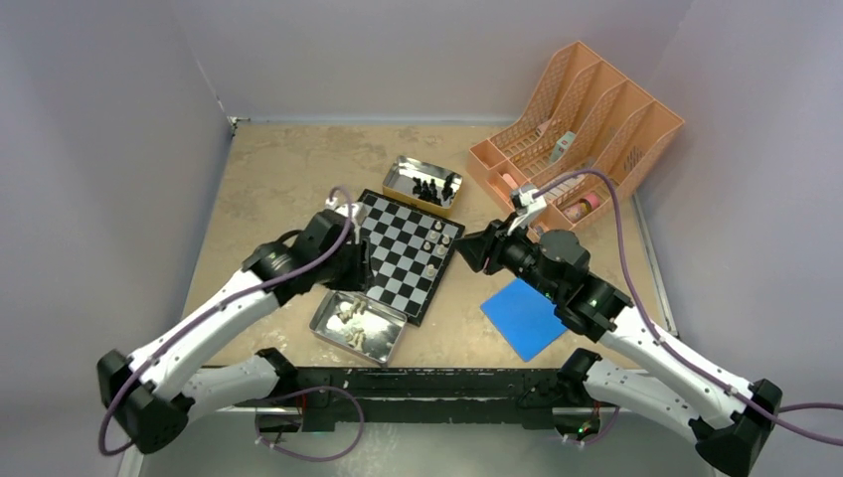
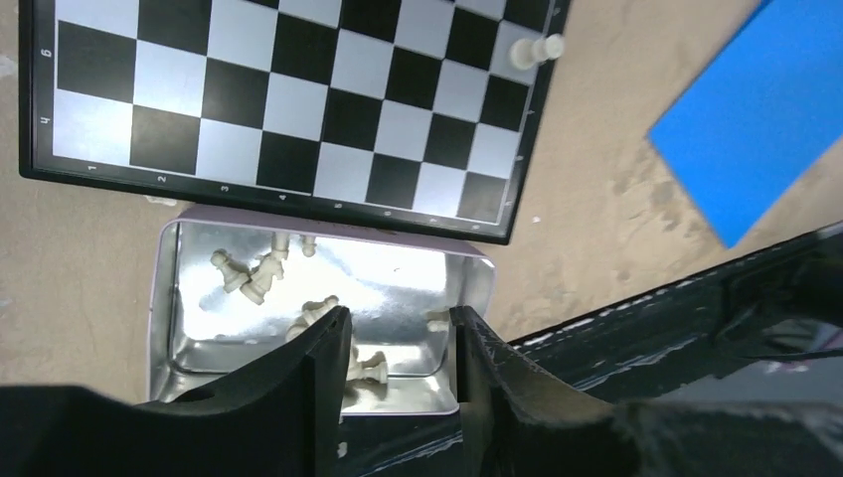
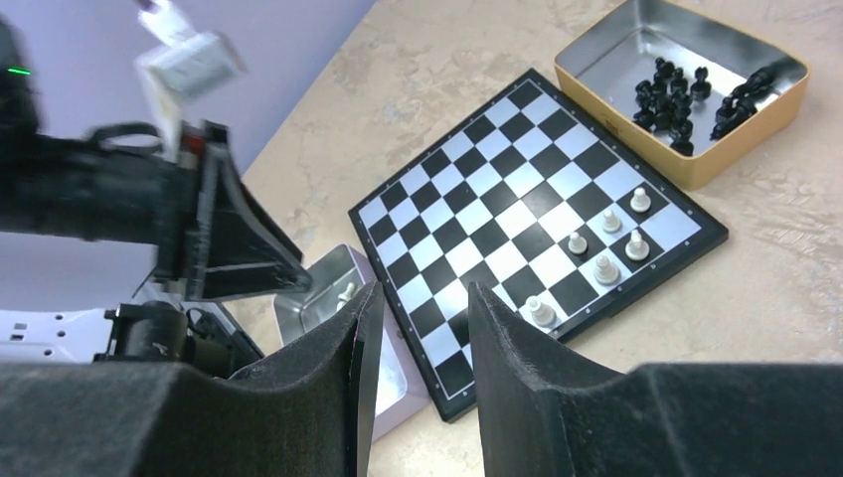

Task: Set up the chess pieces on the board
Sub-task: Pick up the chess piece from the storage box.

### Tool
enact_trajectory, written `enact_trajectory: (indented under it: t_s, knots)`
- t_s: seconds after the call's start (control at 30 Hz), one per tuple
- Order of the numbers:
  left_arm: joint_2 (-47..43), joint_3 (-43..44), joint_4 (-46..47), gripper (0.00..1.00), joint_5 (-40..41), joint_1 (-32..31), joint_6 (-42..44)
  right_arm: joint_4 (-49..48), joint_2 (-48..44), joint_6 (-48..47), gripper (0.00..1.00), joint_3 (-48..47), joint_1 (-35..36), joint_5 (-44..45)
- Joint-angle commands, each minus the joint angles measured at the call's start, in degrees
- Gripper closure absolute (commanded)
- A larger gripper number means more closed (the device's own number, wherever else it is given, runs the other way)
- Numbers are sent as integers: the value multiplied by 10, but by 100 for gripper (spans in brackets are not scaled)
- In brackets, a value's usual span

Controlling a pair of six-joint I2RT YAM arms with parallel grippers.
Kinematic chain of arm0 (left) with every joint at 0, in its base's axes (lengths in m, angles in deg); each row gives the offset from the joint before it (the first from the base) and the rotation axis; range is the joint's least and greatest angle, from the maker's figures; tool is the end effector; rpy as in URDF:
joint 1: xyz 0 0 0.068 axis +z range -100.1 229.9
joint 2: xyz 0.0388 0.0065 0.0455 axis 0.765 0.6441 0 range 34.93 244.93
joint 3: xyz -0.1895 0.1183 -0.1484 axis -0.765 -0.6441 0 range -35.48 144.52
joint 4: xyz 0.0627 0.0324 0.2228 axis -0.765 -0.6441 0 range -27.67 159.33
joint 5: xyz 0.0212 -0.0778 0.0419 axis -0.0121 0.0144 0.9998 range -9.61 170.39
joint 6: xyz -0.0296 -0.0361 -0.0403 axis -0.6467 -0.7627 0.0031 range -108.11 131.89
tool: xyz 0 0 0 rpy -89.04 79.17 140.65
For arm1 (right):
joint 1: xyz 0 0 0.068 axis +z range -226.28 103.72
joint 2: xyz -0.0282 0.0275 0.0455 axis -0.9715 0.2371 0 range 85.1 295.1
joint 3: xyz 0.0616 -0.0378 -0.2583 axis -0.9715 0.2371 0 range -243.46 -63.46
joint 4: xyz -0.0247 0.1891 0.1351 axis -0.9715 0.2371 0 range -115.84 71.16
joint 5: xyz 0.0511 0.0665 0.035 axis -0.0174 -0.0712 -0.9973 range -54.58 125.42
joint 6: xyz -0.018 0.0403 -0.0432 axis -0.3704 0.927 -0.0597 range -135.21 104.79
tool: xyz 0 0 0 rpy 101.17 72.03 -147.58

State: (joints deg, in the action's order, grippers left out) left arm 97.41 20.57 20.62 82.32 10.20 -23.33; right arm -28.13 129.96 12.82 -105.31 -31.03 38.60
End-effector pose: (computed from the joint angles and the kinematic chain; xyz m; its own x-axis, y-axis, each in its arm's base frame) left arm 0.1470 -0.1199 0.2801 -0.8754 -0.0223 -0.4829 0.1453 0.9405 -0.3070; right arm 0.1248 0.1223 0.3434 -0.3228 0.3409 -0.8829 -0.5874 0.6594 0.4693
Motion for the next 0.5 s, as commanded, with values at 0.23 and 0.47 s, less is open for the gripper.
enact_trajectory:
  t_s: [0.23, 0.47]
  knots:
    - [-236, -31, 127, 46, -41, 4, -21, -112, 62, 17, 60, 7, 25, -79]
    - [-305, -10, 147, 41, -48, 4, 1, -110, 187, 19, 61, -50, 146, 35]
